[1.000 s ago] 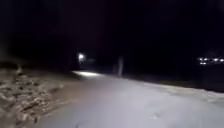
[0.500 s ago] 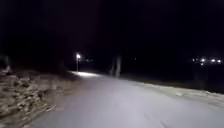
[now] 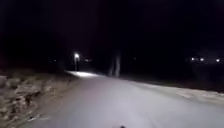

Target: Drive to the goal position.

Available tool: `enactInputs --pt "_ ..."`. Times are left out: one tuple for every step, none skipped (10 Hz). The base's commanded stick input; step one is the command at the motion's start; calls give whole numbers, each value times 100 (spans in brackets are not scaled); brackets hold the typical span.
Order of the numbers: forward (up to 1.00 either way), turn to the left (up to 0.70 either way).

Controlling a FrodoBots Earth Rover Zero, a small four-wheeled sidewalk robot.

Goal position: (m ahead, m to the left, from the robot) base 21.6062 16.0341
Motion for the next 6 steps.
enactInputs --pt "70 0" --pt "70 0" --pt "70 0" --pt "70 0" --pt "70 0" --pt "70 0"
